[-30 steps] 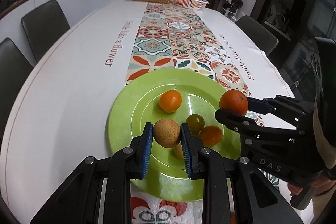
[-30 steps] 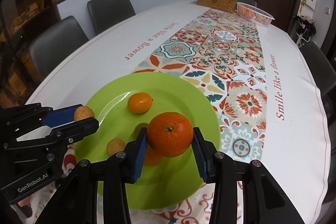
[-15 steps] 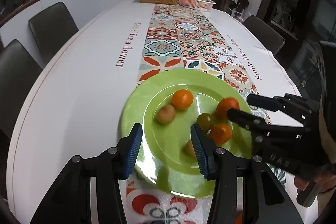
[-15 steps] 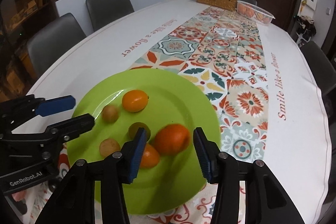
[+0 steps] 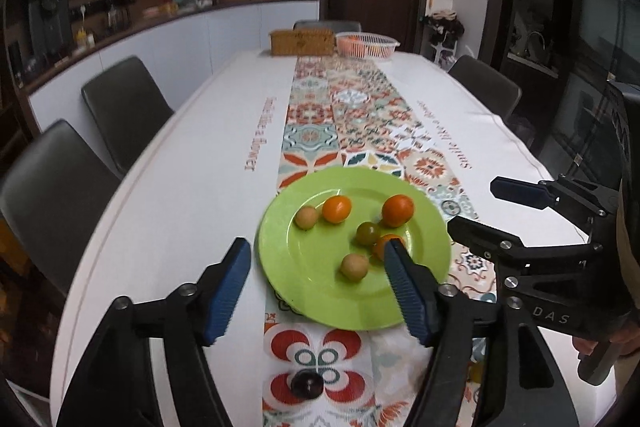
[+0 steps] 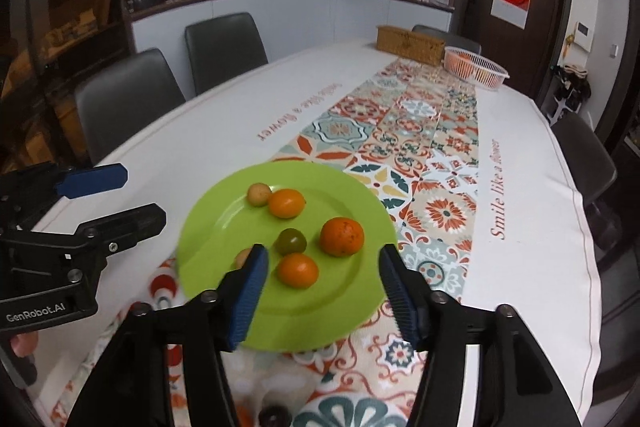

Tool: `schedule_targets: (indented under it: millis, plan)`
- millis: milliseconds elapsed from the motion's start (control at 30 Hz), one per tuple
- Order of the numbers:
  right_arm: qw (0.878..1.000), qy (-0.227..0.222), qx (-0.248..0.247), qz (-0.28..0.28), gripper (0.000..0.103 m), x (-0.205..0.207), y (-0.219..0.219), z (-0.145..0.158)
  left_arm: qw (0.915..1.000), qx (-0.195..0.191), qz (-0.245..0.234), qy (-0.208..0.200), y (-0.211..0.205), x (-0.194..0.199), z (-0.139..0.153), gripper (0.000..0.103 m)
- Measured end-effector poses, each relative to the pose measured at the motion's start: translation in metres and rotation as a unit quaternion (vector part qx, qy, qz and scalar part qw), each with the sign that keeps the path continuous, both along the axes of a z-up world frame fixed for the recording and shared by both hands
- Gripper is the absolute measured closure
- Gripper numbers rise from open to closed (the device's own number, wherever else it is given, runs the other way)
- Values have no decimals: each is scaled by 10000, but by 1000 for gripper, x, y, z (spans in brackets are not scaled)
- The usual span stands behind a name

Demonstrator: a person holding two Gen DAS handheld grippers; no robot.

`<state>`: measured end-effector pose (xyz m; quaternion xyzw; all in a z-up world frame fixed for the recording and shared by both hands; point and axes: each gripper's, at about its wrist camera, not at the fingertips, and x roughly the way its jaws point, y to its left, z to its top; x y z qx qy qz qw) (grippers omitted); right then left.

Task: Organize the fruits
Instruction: 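Withdraw both grippers from the plate toward the remaining fruits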

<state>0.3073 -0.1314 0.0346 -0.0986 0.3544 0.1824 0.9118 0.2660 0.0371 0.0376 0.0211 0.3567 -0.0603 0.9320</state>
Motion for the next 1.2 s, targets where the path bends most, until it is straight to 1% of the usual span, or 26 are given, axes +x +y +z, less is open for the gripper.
schedule_targets:
  millis: [167,233,400,533,633,767,933,1200]
  plan:
    - [9995,-289,70,-54,39,-30,-11,20,9998,73,-3,-179,-5,-29,13,21]
    - [9992,-373,92,-103,31,-40,-15,26,9997,121,-3,-214,-7,-39,15,20]
    - [9980,-582,53,-225,29,-67,-23,34,9992,258,-48,-287,-14,-61,16,17]
    - [9978,-614,48,-227,29,-85,-27,33,9983,386,-174,-389,-22,-78,16,16]
    - [9979,-600,52,-219,29,-95,-30,31,9979,426,-231,-437,-28,-88,15,14]
    - [9978,-620,59,-236,29,-109,-34,27,9973,445,-354,-465,-32,-101,9,13]
    - [9968,-775,-18,-220,29,-126,-38,22,9957,536,-504,-570,-38,-118,1,13]
    - [9941,-1073,-70,-105,29,-156,-40,11,9904,701,-754,-923,-46,-145,-12,14]
